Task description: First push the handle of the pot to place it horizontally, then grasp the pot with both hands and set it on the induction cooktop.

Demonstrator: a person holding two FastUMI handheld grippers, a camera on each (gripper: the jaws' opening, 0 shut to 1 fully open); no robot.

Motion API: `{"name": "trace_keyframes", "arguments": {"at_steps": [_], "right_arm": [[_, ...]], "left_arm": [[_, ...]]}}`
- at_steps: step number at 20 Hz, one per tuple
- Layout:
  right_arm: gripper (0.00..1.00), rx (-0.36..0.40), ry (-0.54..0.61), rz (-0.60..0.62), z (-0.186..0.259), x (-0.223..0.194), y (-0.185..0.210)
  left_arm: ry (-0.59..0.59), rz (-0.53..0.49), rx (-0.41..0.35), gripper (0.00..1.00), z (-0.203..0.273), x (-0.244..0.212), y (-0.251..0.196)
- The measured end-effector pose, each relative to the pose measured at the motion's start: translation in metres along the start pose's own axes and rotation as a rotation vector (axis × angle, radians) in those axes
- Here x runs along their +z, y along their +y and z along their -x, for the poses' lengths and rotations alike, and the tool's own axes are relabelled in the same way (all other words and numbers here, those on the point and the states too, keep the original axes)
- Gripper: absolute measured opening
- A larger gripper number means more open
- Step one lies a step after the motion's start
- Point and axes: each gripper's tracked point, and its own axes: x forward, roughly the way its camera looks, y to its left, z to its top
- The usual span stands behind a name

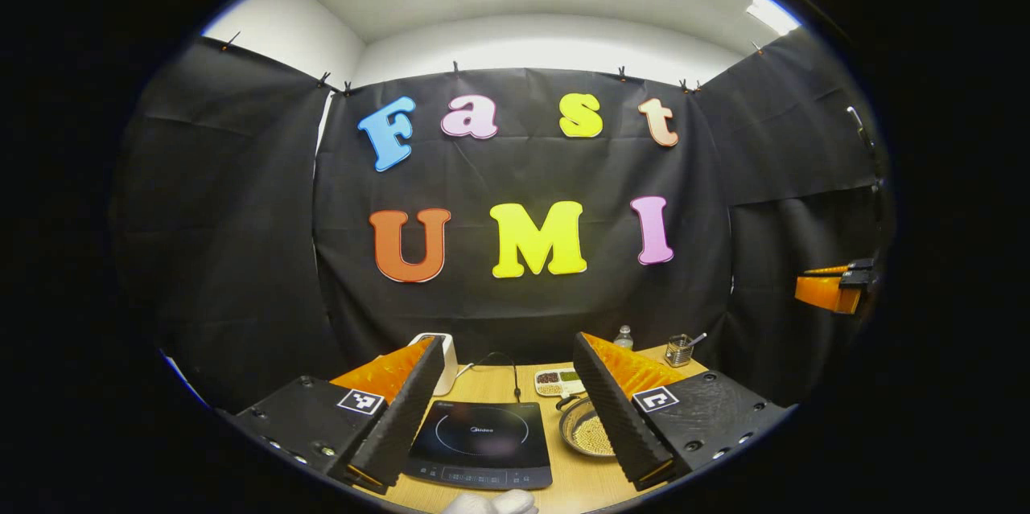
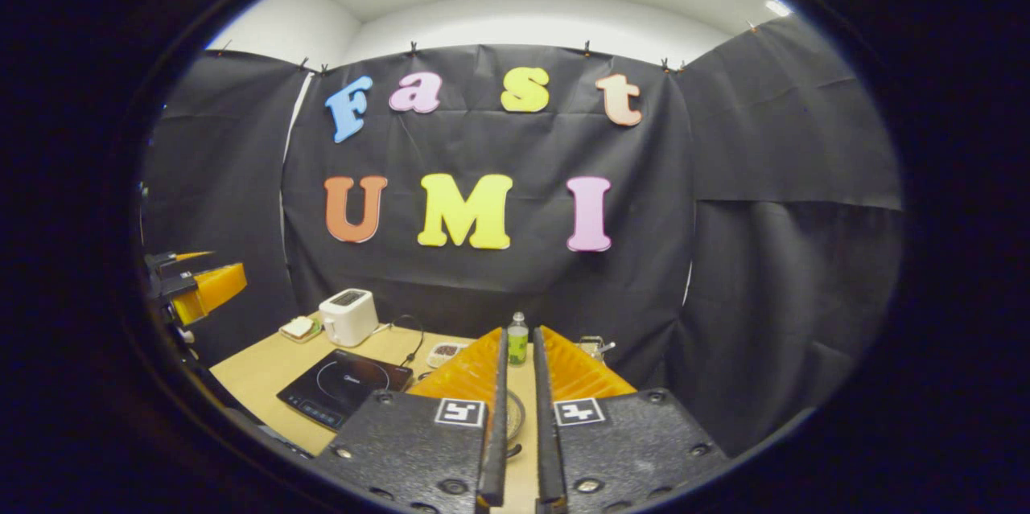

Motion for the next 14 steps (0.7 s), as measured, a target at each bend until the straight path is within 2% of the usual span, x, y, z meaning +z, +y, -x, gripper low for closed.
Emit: {"name": "trace_keyframes", "arguments": {"at_steps": [1,3,8,12,14], "right_arm": [[0.07,0.032,0.030,-0.016,-0.002,-0.011,0.008],[0.01,0.076,0.094,-0.021,-0.007,-0.041,0.017],[0.04,0.116,0.237,0.014,-0.025,-0.117,0.026],[0.01,0.144,0.350,0.035,-0.043,-0.186,0.035],[0.04,0.158,0.410,0.040,-0.053,-0.221,0.040]], "left_arm": [[0.003,-0.002,0.000,0.96,0.000,-0.002,0.001],[0.003,-0.003,0.002,0.96,0.001,-0.007,0.000],[0.036,0.012,0.010,0.96,0.001,-0.019,-0.001],[0.045,-0.001,0.014,0.96,0.003,-0.021,0.000],[0.042,-0.016,0.013,0.96,0.004,-0.019,-0.001]]}}
